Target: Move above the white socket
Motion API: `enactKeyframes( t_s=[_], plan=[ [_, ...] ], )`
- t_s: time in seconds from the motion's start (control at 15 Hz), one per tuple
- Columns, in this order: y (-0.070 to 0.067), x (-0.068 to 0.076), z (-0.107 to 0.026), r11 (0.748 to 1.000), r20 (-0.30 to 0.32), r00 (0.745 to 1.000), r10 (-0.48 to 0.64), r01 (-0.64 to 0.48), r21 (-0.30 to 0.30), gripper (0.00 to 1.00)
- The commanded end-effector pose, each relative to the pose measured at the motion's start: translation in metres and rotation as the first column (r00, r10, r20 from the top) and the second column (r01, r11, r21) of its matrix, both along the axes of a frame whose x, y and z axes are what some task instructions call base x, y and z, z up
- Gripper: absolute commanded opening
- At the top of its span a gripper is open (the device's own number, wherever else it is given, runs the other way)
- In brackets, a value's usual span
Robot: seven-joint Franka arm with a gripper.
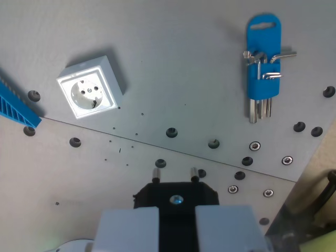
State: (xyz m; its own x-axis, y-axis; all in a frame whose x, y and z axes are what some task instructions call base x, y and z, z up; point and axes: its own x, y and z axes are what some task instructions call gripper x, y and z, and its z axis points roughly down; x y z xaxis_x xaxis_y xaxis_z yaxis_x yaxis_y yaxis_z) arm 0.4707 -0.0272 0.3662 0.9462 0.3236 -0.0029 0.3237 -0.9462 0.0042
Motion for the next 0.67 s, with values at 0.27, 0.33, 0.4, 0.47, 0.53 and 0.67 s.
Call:
enactKeyframes(
  t_s=[0.27,0.33,0.4,0.47,0.53,0.67],
  plan=[
    [0.0,-0.0002,0.0002,1.0,0.001,1.0,0.0,0.0,0.0,0.0],
    [0.0,-0.0002,0.0001,1.0,0.0,1.0,0.001,-0.001,0.0,0.0],
    [0.0001,-0.0003,-0.0002,1.0,0.001,1.0,0.002,-0.002,0.0,0.0],
    [0.0003,-0.0005,-0.0006,1.0,0.0,1.0,0.004,-0.004,0.0,0.0],
    [0.0005,-0.0007,-0.0012,1.0,0.0,1.0,0.007,-0.007,0.0,0.0],
    [0.0011,-0.0014,-0.0029,1.0,0.002,1.0,0.015,-0.015,0.001,0.0]
  ],
)
